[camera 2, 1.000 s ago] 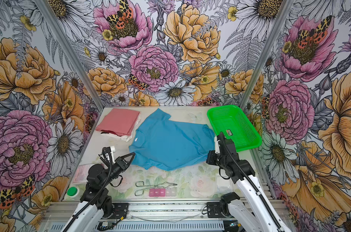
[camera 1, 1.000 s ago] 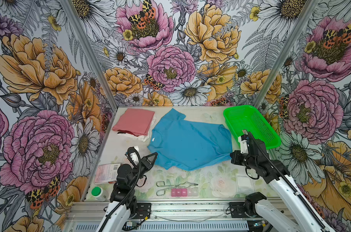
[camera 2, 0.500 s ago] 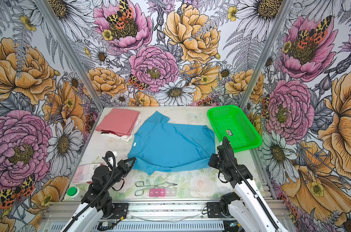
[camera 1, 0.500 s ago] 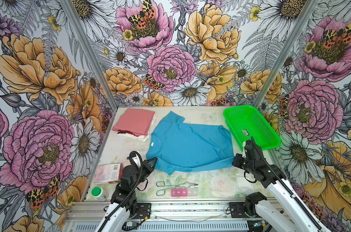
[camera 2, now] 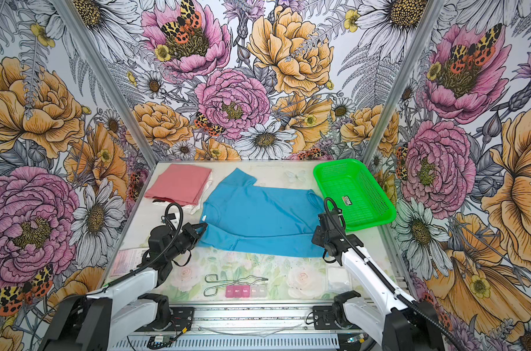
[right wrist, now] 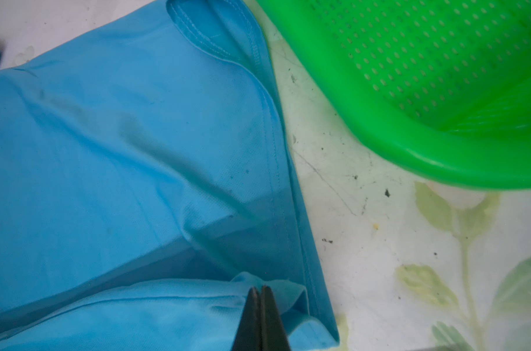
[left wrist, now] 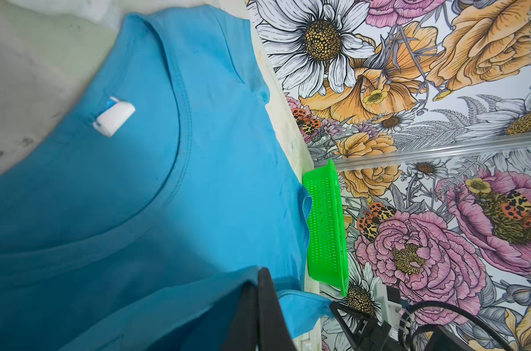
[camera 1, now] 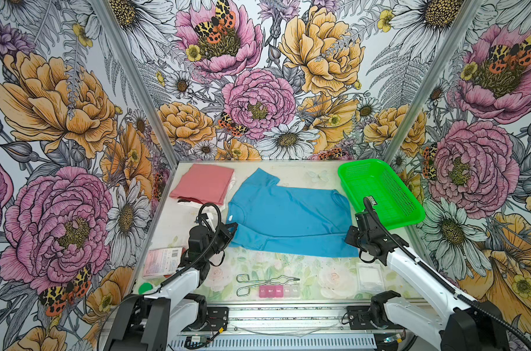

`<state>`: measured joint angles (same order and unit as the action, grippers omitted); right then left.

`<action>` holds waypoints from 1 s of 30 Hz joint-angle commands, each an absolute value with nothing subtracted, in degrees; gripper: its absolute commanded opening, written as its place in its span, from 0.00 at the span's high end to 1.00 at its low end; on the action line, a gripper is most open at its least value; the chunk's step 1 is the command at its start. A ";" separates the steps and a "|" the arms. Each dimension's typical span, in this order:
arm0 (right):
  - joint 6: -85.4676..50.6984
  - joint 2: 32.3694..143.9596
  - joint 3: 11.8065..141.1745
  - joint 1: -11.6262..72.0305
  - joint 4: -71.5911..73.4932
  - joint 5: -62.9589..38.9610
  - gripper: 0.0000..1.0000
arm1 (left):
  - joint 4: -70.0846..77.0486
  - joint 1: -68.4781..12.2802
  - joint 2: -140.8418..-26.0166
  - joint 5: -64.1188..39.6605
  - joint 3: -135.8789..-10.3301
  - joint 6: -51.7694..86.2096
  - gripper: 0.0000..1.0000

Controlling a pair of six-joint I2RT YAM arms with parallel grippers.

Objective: Fold and stack t-shirts
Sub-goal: Fold the T-shirt.

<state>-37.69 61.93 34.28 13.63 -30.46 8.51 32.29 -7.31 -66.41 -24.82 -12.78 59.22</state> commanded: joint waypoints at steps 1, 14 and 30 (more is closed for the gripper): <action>-36.93 65.60 35.42 12.71 -25.30 10.60 1.00 | 45.58 -6.48 -73.97 -28.98 -15.75 58.26 1.00; -33.53 70.48 38.91 8.71 -22.53 13.37 1.00 | 54.46 -5.55 -91.91 -32.30 -24.04 60.18 1.00; -25.20 66.88 45.41 11.51 -26.63 3.83 0.01 | 55.97 1.85 -89.08 -39.79 -29.96 63.32 0.01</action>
<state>-27.79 69.65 42.87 10.17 -24.21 7.46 53.84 -0.23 -93.08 -36.77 -28.01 62.92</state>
